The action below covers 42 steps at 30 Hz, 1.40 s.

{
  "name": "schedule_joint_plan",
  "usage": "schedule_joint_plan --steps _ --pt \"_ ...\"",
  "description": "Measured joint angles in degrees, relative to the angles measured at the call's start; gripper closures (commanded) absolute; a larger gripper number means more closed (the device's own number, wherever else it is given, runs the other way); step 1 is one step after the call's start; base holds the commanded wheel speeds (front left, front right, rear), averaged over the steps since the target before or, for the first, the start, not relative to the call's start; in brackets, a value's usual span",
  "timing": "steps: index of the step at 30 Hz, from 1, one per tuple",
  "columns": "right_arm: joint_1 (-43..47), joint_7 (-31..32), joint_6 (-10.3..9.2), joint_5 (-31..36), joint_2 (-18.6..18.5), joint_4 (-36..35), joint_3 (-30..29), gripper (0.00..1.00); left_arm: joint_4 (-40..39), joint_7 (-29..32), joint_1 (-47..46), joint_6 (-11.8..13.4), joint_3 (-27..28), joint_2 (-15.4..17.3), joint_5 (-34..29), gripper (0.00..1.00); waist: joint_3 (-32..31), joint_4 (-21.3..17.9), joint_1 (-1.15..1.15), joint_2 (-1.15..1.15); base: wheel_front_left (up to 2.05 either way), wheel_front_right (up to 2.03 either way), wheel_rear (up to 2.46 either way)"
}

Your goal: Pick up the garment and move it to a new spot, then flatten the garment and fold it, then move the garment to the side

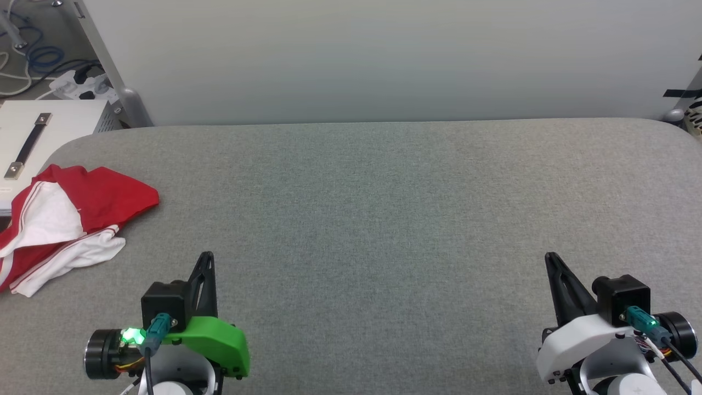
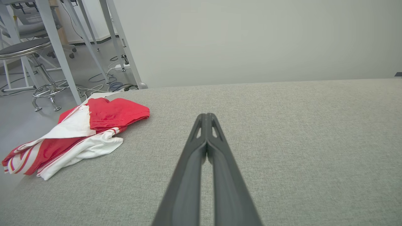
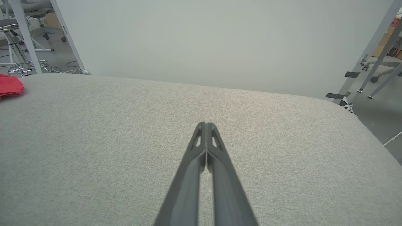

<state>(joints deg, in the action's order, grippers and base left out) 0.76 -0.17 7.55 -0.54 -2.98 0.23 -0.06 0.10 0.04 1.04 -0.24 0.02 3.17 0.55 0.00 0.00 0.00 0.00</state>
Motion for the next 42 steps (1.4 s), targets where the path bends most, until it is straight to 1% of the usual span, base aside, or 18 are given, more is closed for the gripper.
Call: schedule_joint_plan --steps 10,11,20,35,42 --pt "0.0 0.0 0.00 0.0 0.0 0.0 0.0 1.00 0.0 0.0 0.0 0.0 0.0 0.0 0.0 1.00 0.0 0.0 0.00 0.00 0.00 0.00 0.00" --pt "0.0 0.0 0.00 0.0 0.0 0.0 0.0 0.00 0.0 0.0 0.0 0.0 0.0 0.0 0.0 0.00 0.0 0.0 0.00 0.00 0.00 0.00 0.00" --pt "0.0 -0.1 0.00 -0.2 0.0 0.3 -0.1 0.00 0.3 -0.1 0.1 0.0 0.0 0.0 0.5 0.00 0.1 0.0 0.00 0.00 0.00 0.00 0.00" --pt "0.0 -2.0 0.00 -1.3 0.0 0.9 -0.9 0.00 1.7 -2.1 0.1 -0.1 -0.3 0.0 2.3 0.00 0.4 0.1 0.00 0.00 0.00 0.00 0.00" --pt "0.0 -2.6 0.00 -1.8 0.0 0.5 -1.2 0.00 1.8 -2.9 0.1 -0.6 -0.4 0.0 2.8 0.00 0.6 0.1 0.01 0.00 0.00 0.00 0.00"
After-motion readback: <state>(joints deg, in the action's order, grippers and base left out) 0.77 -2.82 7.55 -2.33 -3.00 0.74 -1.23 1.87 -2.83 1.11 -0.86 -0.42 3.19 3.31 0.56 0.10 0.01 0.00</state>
